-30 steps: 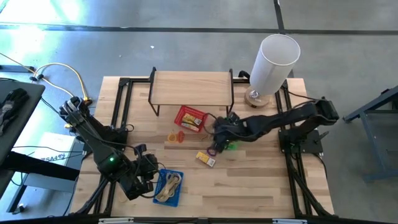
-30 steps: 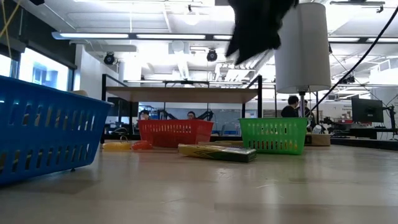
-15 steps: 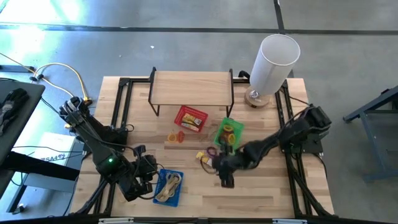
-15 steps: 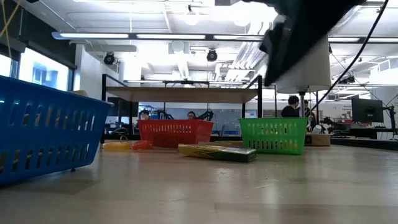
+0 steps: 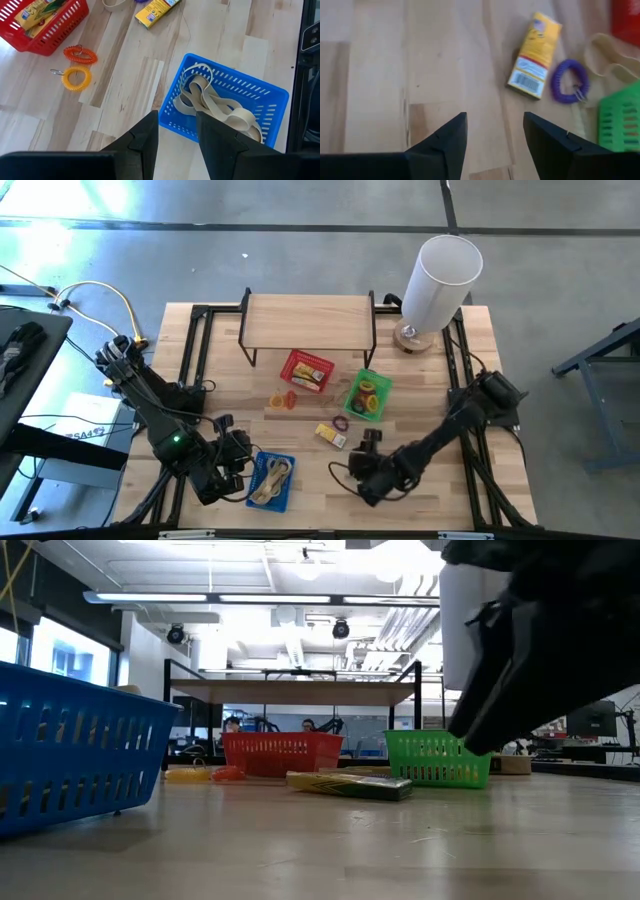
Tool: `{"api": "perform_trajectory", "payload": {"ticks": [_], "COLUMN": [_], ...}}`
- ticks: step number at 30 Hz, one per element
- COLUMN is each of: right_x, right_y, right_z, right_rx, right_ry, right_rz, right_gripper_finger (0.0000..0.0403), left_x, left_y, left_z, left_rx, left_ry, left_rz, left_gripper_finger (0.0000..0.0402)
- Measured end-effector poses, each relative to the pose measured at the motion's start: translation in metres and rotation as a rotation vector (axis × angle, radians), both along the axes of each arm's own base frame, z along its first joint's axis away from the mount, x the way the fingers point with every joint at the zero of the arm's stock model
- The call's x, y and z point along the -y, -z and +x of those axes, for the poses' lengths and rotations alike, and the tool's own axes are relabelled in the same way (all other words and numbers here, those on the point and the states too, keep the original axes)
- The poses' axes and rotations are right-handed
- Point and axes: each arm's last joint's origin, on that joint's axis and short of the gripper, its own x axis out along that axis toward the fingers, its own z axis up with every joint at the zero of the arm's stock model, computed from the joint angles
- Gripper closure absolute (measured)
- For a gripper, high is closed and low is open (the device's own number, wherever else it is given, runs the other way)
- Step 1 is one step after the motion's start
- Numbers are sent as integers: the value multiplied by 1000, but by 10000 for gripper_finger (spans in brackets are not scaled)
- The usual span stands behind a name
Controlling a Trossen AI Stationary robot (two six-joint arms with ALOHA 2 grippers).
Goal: Pick & Place Office Desk Supplies
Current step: Put the yellow crayon box into the red bin
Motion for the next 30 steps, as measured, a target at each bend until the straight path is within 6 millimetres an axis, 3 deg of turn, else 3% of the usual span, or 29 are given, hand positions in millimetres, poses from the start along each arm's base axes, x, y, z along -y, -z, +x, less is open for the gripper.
{"api": "perform_trajectory", "payload": {"ticks": [4, 14, 23, 30], "right_x": [0, 14, 27, 35], "right_y": [19, 60, 87, 90], "right_z": [-16, -32, -22, -17], "right_rx": [108, 291, 364, 382], "right_ry": [91, 75, 153, 223], "right_rz": [-56, 91, 106, 133], "right_gripper_finger": [222, 222, 222, 222], "left_x": [0, -2, -8, -8], "left_y": [0, 0, -1, -1], "left_z": [0, 4, 10, 10], "left_rx": [2, 20, 23, 23], "left_ry": [-12, -35, -62, -61], "left_rz": [-8, -9, -10, -4], "left_gripper_finger": [277, 277, 277, 277]}}
